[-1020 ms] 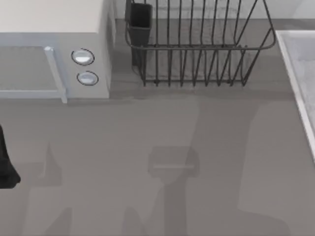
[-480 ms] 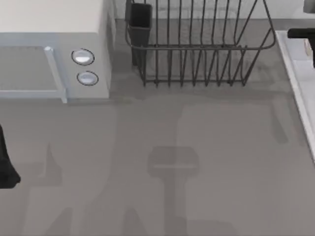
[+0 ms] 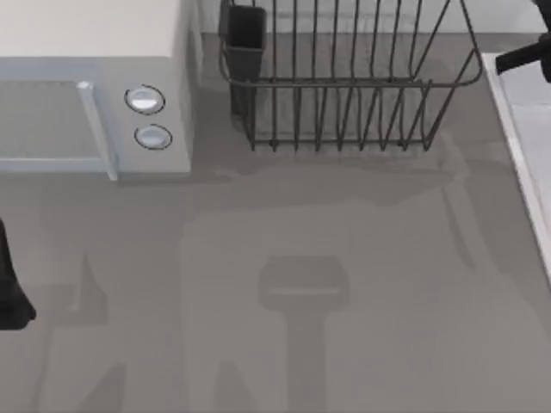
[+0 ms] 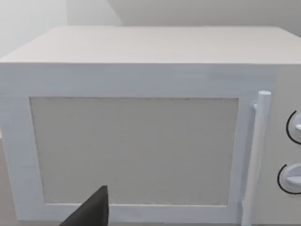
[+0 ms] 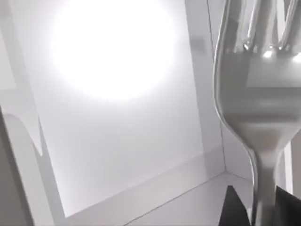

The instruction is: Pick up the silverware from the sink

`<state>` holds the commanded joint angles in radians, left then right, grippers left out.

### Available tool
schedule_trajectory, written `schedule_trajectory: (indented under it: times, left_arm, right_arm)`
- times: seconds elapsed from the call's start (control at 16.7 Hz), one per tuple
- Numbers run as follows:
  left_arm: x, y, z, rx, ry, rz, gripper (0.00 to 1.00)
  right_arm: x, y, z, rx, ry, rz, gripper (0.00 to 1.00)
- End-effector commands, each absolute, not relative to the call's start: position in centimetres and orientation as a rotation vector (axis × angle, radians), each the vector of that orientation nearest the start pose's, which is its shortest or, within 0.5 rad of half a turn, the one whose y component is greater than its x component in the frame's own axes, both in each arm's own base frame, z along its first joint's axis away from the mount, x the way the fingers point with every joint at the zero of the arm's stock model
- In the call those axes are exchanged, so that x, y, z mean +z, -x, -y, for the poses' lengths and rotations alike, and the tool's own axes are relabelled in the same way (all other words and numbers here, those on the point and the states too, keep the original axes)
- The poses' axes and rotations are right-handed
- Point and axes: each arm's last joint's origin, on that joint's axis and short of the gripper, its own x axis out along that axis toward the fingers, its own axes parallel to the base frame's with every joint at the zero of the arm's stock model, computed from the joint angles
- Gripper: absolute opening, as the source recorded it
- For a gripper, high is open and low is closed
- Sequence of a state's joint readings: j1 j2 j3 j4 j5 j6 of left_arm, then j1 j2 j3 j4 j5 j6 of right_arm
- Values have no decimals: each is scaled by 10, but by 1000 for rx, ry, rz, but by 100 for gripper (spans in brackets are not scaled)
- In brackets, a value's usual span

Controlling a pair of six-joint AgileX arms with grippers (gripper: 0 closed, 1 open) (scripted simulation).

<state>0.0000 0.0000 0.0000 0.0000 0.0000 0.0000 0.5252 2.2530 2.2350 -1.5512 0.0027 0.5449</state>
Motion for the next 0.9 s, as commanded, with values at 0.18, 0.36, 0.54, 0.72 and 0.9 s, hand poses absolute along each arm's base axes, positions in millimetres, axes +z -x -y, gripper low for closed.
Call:
schedule_trajectory:
  times: [0.18, 0.36, 0.54, 0.72, 0.9]
  left_arm:
    - [160, -106, 1, 0, 0, 0, 100]
    - [160, -106, 1, 0, 0, 0, 100]
    - [160, -106, 1, 0, 0, 0, 100]
    - [160, -106, 1, 0, 0, 0, 100]
    - [160, -106, 1, 0, 0, 0, 100]
  right_arm:
    - [270, -355, -243, -8, -8, -1571, 0]
    - [270, -355, -243, -8, -8, -1571, 0]
    - [262, -384, -206, -150, 83, -1481, 0]
    - [240, -381, -217, -114, 58, -1496, 0]
    - [201, -372, -230, -69, 31, -1533, 0]
